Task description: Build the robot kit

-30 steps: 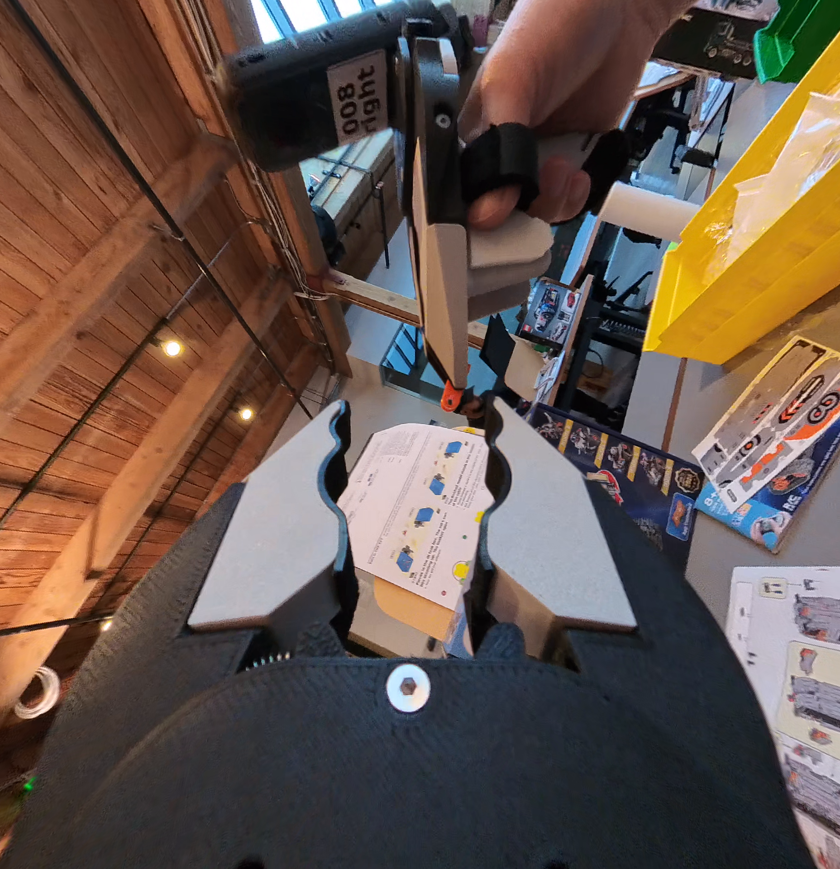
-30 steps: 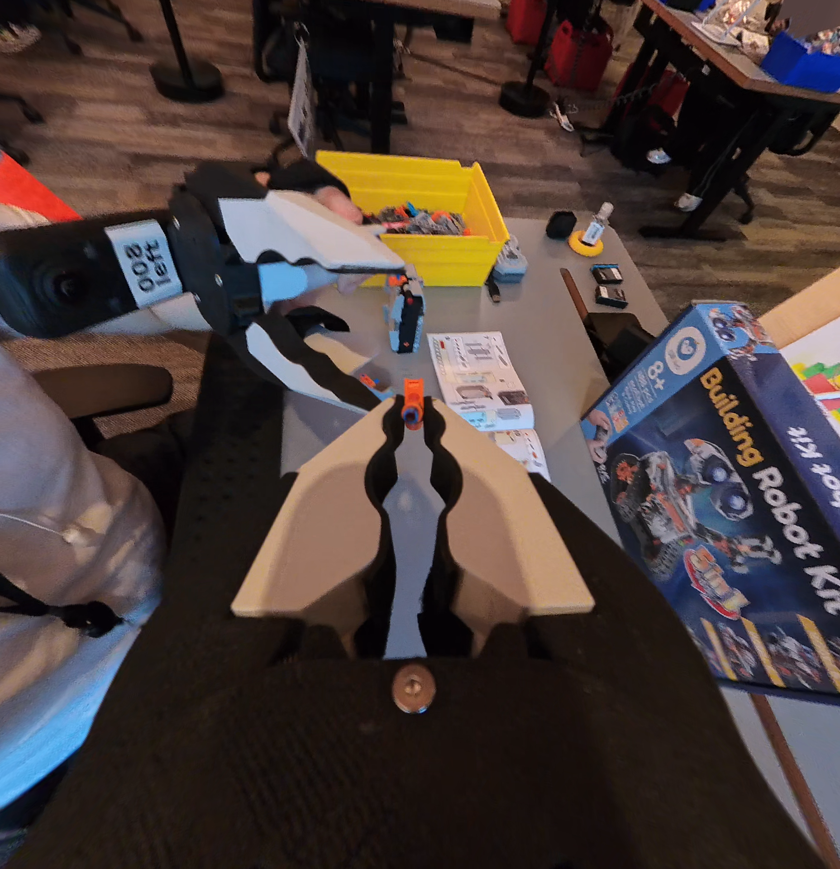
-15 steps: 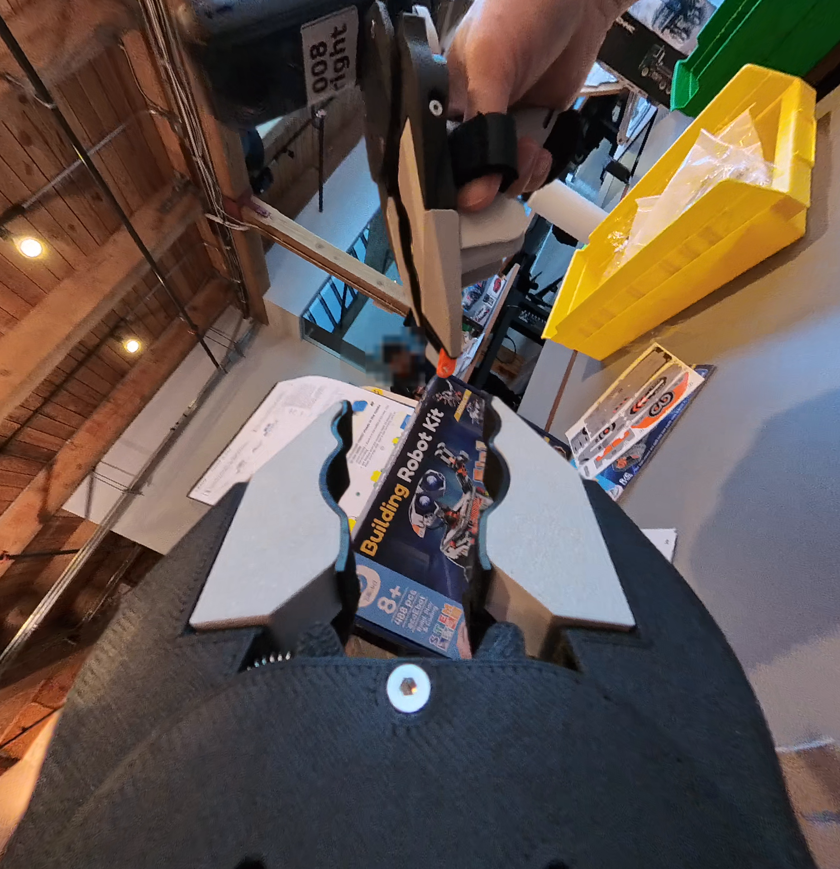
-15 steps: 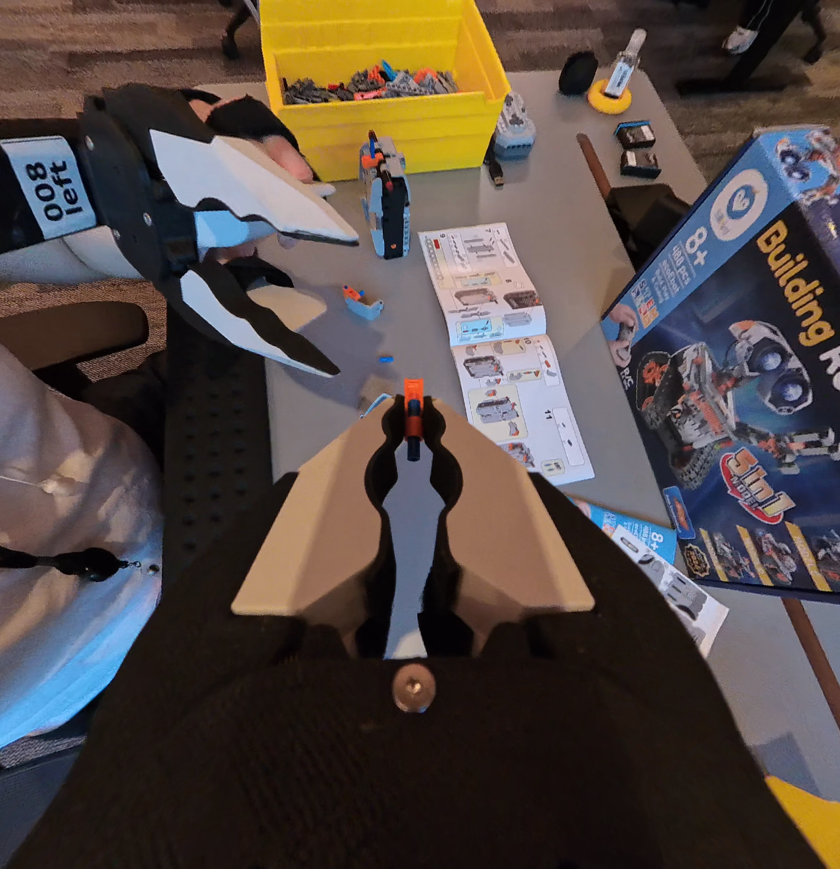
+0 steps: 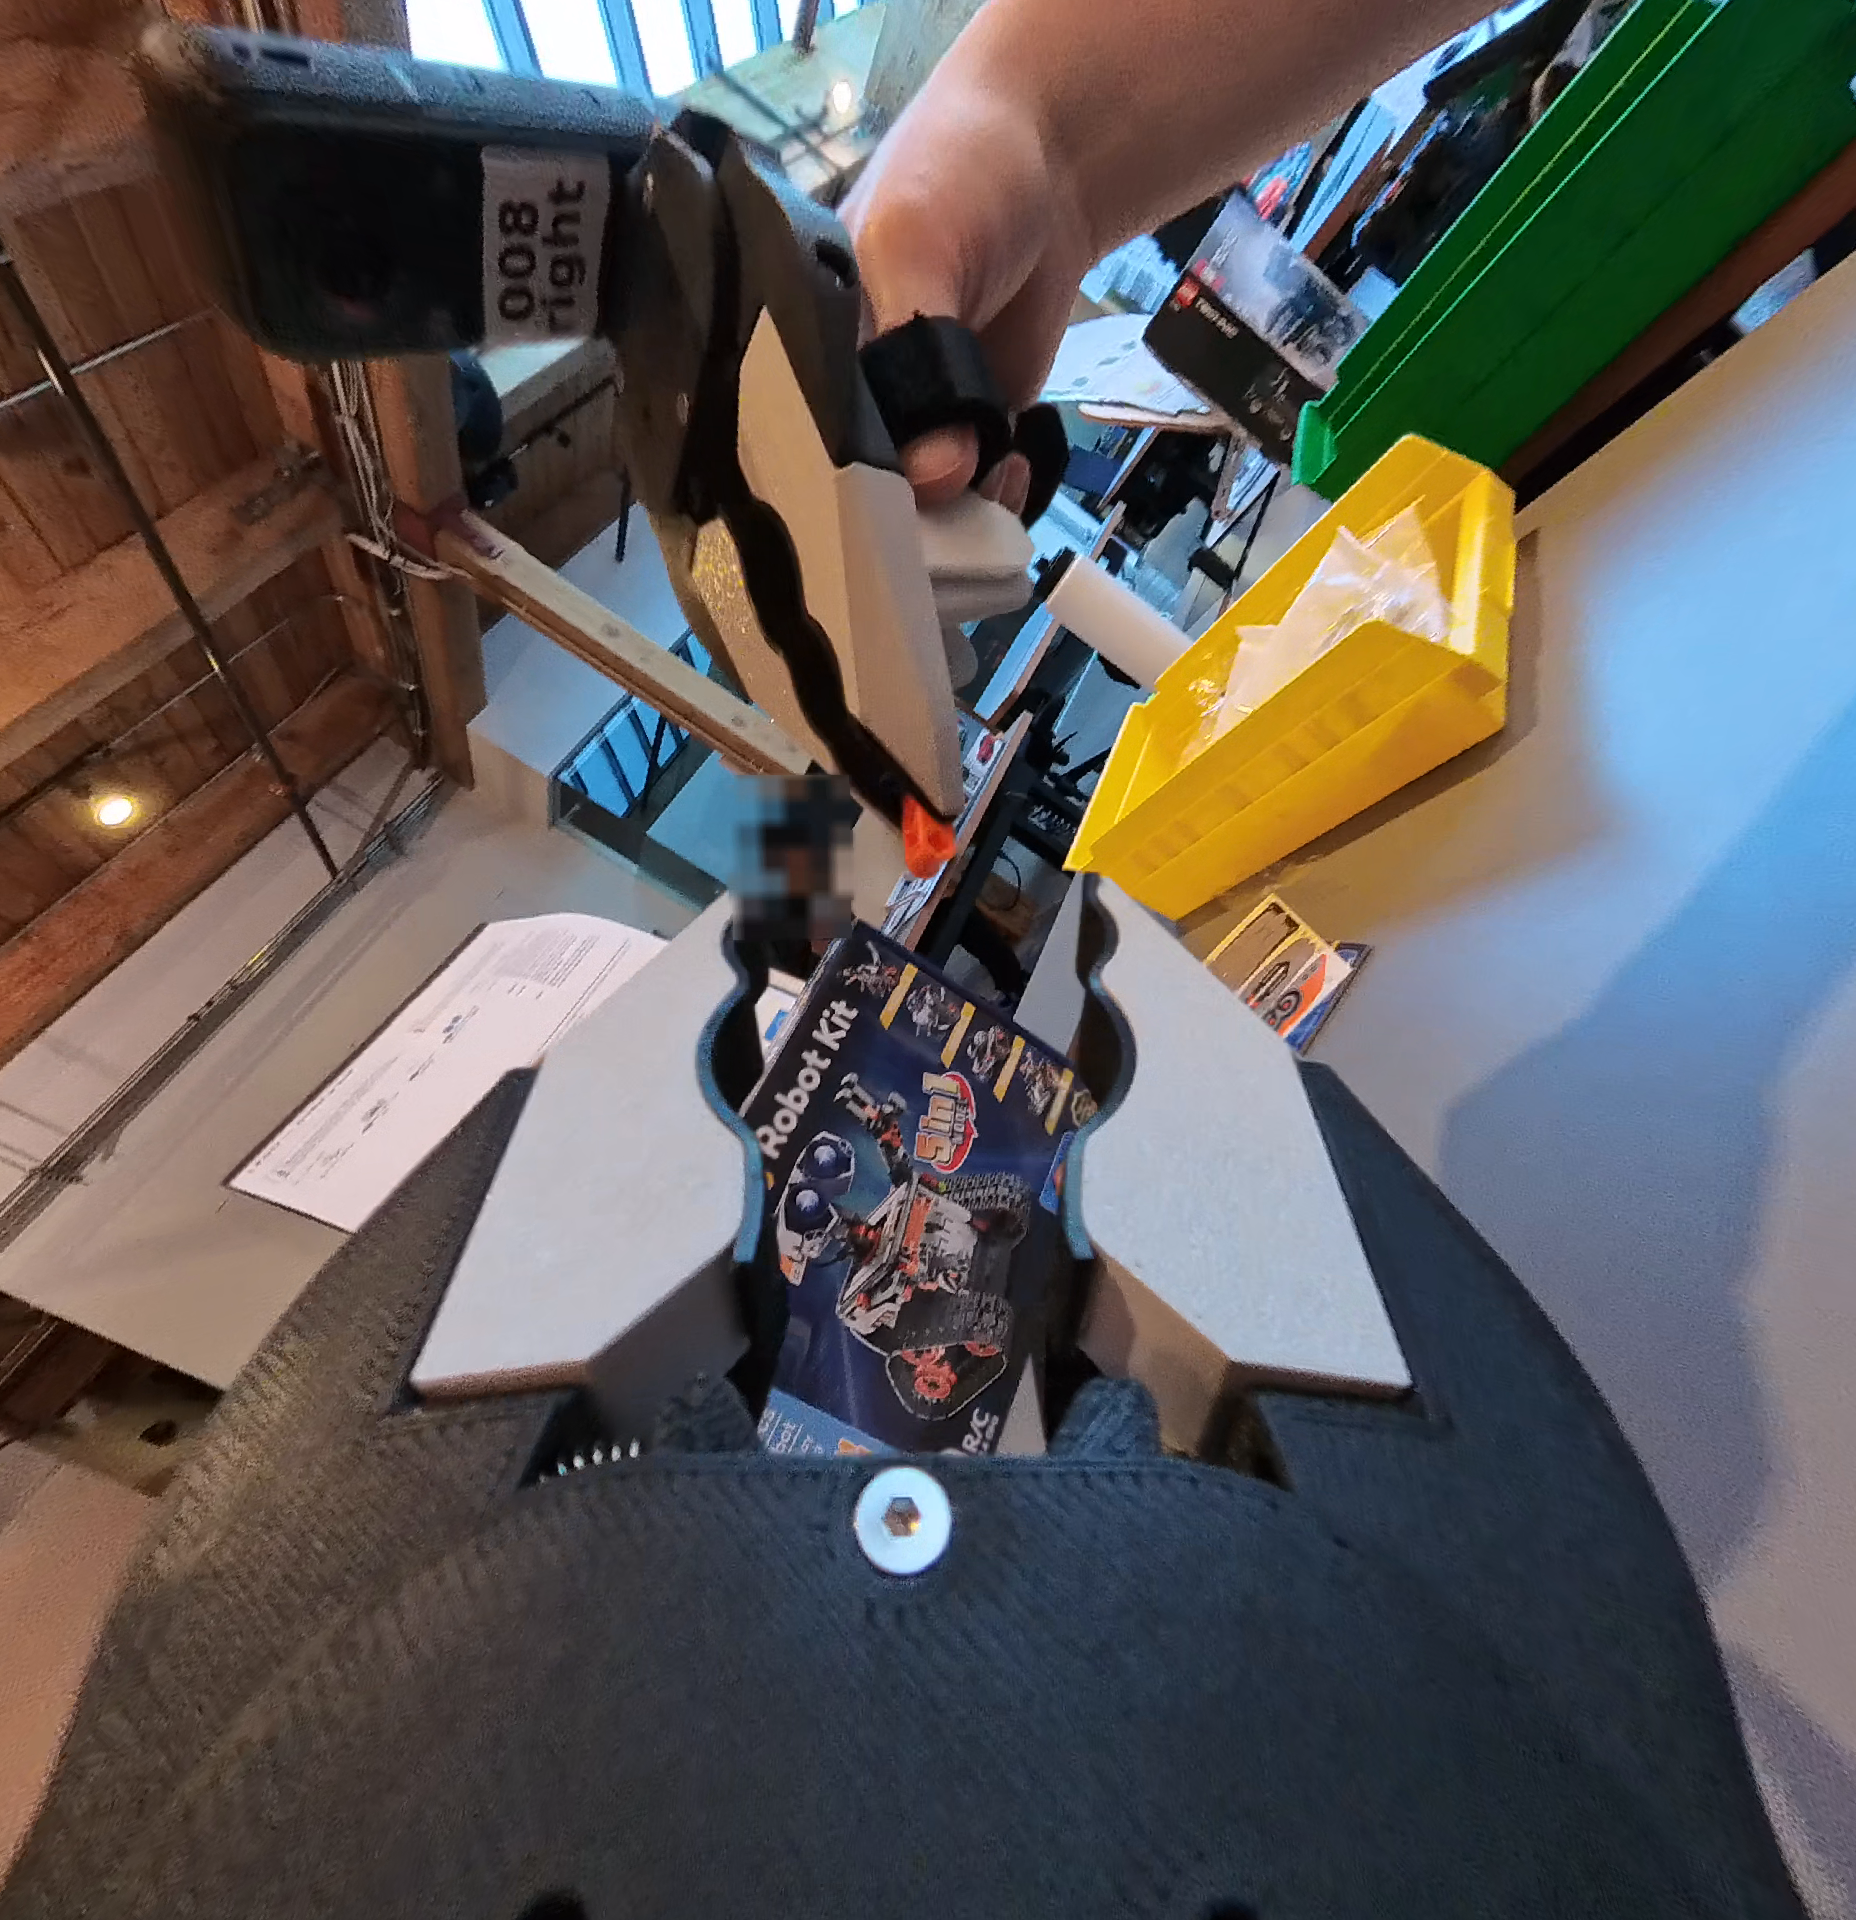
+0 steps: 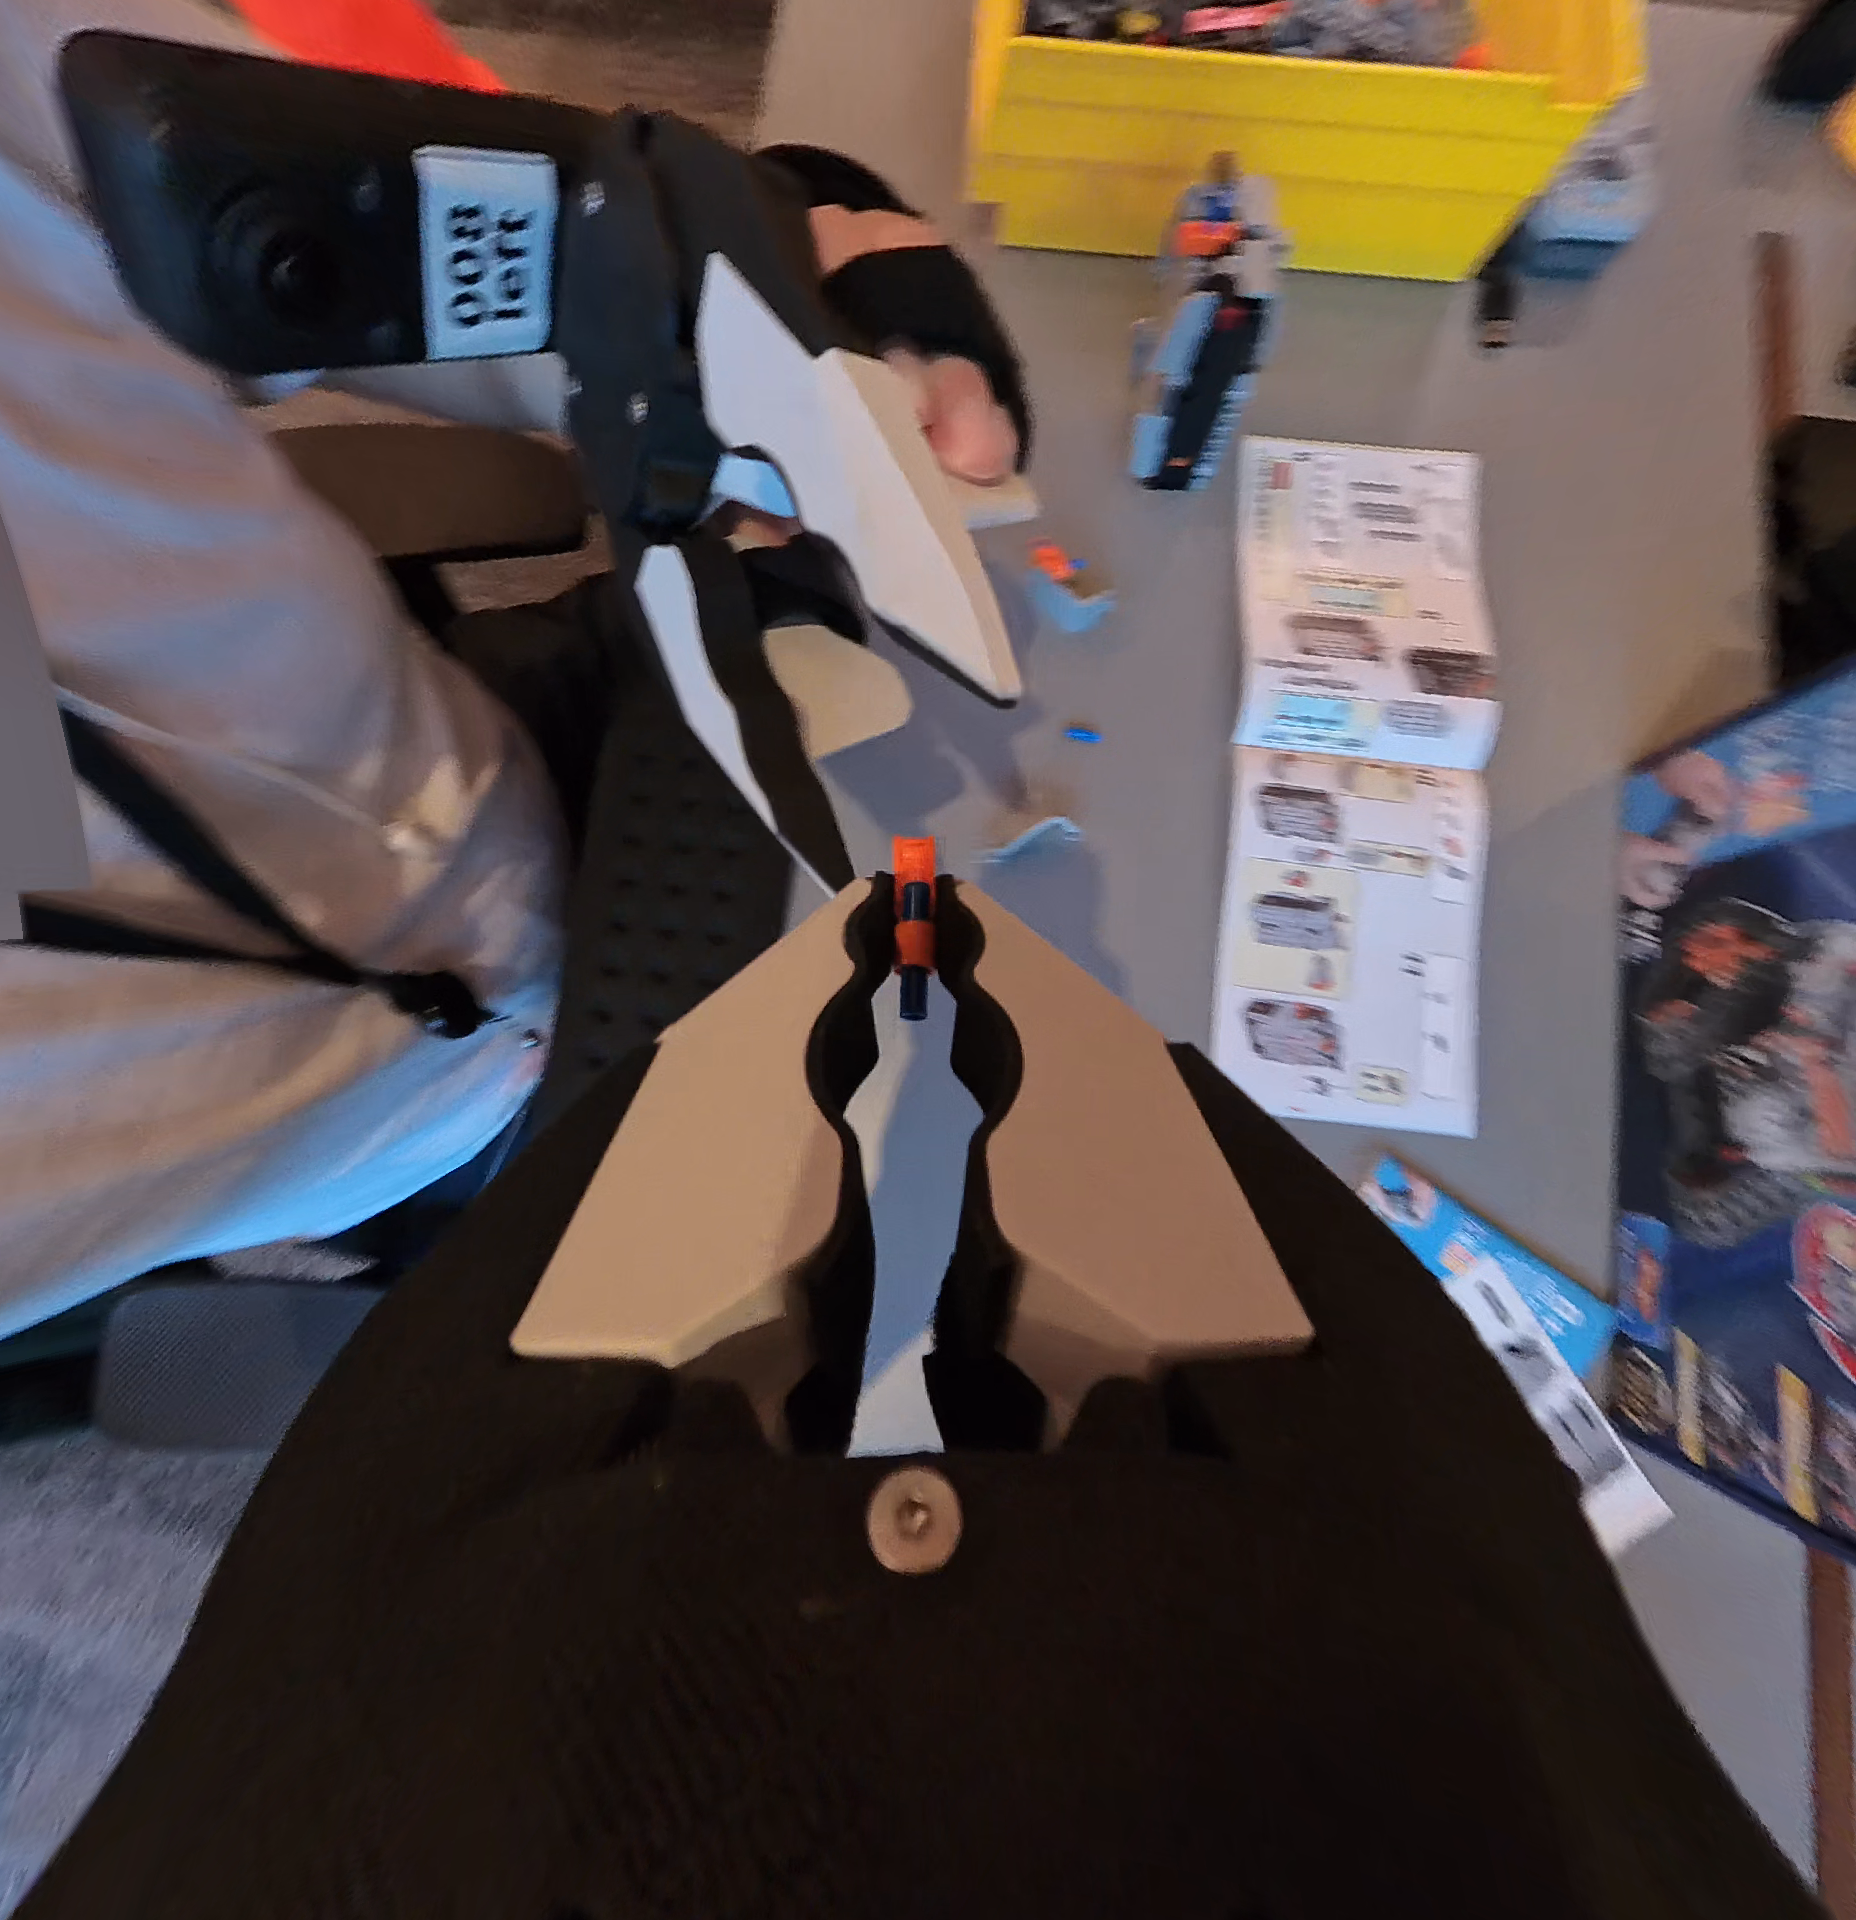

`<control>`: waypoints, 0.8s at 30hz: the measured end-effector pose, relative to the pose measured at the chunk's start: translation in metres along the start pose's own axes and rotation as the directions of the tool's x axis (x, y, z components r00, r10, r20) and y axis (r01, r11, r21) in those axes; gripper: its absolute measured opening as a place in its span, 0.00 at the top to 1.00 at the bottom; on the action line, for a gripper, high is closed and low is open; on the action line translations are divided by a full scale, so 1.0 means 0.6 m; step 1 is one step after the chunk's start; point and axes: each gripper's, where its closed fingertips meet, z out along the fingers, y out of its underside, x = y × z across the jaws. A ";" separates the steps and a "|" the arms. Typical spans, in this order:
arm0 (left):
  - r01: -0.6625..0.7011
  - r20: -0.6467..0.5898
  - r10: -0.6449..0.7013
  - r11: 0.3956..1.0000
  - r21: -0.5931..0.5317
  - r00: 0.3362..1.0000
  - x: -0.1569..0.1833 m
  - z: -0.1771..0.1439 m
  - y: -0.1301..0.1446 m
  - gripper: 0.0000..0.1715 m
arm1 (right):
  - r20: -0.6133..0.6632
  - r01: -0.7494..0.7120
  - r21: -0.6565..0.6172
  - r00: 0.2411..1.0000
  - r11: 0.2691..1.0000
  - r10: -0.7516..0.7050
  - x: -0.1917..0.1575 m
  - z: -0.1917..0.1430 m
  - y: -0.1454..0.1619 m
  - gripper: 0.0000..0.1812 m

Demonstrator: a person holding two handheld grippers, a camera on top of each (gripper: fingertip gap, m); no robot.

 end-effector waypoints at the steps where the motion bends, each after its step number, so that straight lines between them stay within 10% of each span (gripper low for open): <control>1: 0.001 0.002 -0.001 1.000 0.013 1.000 0.001 -0.004 -0.007 0.67 | 0.023 0.014 -0.005 1.000 1.000 -0.014 -0.009 0.002 0.002 0.96; 10: 0.176 -0.023 -0.177 0.984 -0.020 0.984 0.042 -0.022 0.007 0.73 | 0.052 -0.016 0.034 0.999 0.999 0.014 -0.019 0.041 0.040 0.96; 18: 0.334 -0.061 -0.366 0.897 -0.290 0.929 0.120 -0.073 0.105 0.76 | -0.058 -0.217 0.036 0.974 0.975 0.219 0.041 0.196 0.220 0.96; 24: 0.392 -0.050 -0.455 0.812 -0.433 0.889 0.152 -0.111 0.145 0.77 | -0.075 -0.209 0.063 0.974 0.976 0.213 0.060 0.258 0.261 0.96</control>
